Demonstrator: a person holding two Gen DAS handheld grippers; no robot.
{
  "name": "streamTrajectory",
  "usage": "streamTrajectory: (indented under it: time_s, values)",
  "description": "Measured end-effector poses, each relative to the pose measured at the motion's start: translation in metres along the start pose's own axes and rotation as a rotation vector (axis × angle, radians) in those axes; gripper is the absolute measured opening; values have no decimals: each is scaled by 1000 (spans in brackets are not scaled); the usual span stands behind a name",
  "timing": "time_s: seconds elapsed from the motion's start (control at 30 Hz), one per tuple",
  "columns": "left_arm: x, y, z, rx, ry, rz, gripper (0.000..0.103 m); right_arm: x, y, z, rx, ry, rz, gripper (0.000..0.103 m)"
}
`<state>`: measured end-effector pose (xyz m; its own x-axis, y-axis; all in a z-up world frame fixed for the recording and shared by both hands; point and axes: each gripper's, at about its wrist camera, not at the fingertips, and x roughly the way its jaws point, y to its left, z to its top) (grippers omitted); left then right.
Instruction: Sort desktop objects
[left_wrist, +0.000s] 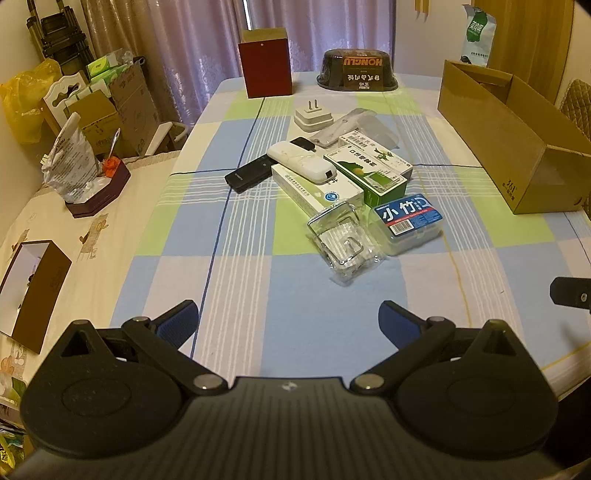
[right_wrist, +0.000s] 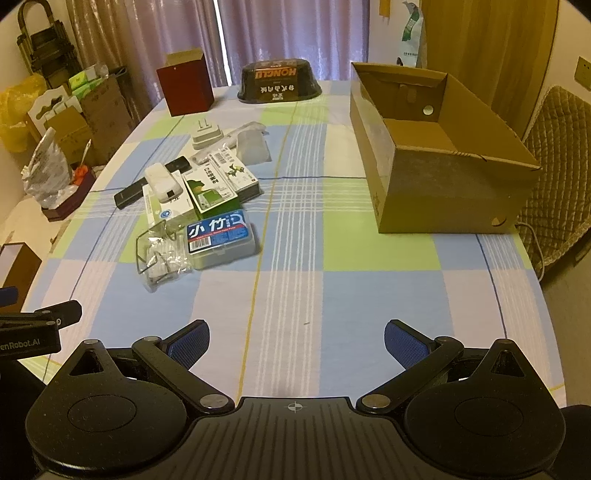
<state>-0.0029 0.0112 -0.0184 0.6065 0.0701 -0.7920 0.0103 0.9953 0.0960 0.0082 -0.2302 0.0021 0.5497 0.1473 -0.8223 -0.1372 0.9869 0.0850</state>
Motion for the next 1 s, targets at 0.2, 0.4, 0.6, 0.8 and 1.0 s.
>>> streamTrajectory:
  time_s: [0.2, 0.4, 0.6, 0.8, 1.0]
  values:
    - [0, 2, -3, 0, -1, 0, 102, 1, 1, 1, 0, 2, 5, 103]
    - [0, 4, -4, -2, 7, 5, 102, 1, 3, 2, -4, 0, 11, 103]
    - [1, 2, -2, -1, 10, 8, 102, 3, 4, 1, -7, 2, 15, 103]
    - [2, 1, -1, 1, 13, 9, 102, 2, 4, 1, -7, 2, 17, 103]
    - [3, 0, 0, -1, 17, 8, 102, 4, 6, 2, -12, 5, 24, 103]
